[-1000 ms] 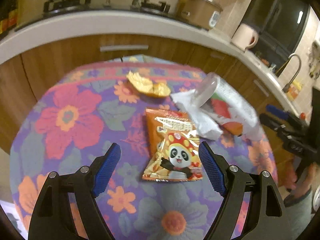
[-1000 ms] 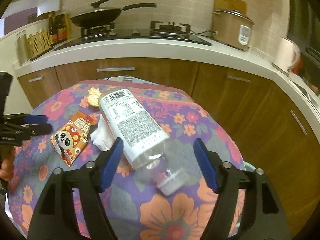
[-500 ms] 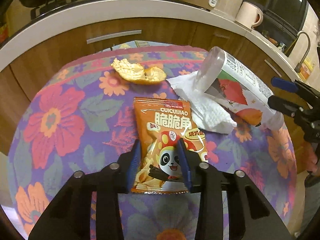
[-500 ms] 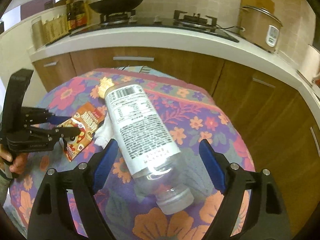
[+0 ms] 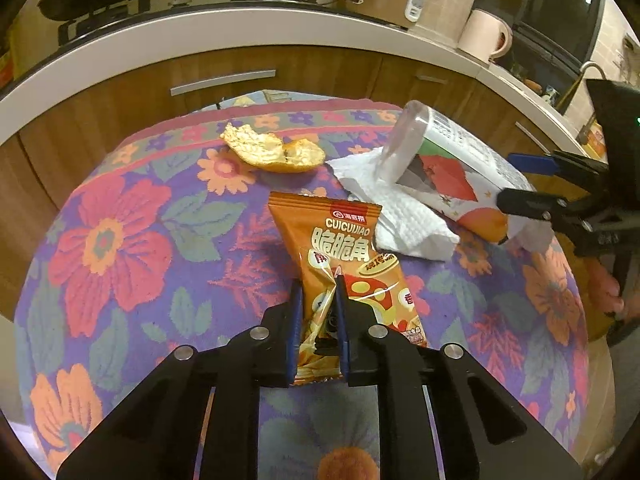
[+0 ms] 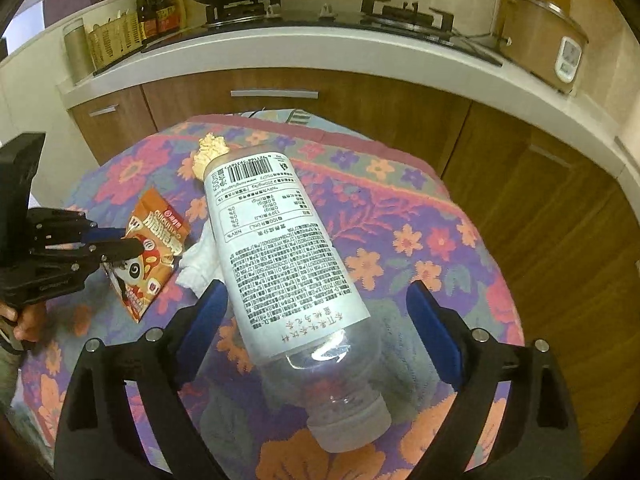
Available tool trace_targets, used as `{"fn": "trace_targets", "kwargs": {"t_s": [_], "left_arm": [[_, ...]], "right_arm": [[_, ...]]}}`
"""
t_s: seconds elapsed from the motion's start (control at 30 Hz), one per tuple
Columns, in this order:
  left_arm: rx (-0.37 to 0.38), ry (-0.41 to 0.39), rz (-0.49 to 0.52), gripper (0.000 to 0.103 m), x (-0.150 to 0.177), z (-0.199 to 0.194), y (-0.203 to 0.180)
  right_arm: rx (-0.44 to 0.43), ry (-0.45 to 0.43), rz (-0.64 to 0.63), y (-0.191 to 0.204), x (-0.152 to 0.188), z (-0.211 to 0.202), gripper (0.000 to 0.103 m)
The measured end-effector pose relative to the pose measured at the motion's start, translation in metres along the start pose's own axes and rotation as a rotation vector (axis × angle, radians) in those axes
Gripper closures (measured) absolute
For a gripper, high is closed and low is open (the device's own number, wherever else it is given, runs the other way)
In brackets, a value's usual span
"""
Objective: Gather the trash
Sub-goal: 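Grasp the orange snack bag with the left tool while the right tool grasps the plastic bottle, then carry the snack bag and plastic bottle over the wastebasket with both tools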
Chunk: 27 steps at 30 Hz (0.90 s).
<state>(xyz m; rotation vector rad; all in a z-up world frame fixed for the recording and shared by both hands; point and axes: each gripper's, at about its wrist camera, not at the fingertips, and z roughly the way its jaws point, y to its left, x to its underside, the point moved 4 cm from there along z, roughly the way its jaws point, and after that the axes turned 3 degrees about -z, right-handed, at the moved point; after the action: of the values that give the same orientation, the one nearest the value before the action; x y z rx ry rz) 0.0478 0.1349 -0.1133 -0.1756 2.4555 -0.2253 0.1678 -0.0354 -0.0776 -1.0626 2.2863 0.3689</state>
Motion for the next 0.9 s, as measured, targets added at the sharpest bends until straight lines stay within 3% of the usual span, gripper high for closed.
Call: {"fn": "trace_targets", "kwargs": {"t_s": [0.33, 0.43, 0.67, 0.9], "left_arm": [[0.044, -0.043, 0.014, 0.090, 0.002, -0.016, -0.004], [0.068, -0.054, 0.004, 0.091, 0.002, -0.021, -0.004], [0.083, -0.060, -0.007, 0.091, 0.005, -0.027, -0.004], [0.103, -0.076, 0.001, 0.091, 0.006, -0.034, -0.010]], "right_arm": [[-0.050, 0.080, -0.023, 0.006, 0.001, 0.014, 0.018], [-0.047, 0.099, -0.030, 0.010, 0.003, 0.017, 0.029], [-0.035, 0.078, 0.000, 0.016, 0.009, 0.010, 0.036], [-0.018, -0.018, 0.016, 0.024, 0.021, -0.019, 0.041]]}}
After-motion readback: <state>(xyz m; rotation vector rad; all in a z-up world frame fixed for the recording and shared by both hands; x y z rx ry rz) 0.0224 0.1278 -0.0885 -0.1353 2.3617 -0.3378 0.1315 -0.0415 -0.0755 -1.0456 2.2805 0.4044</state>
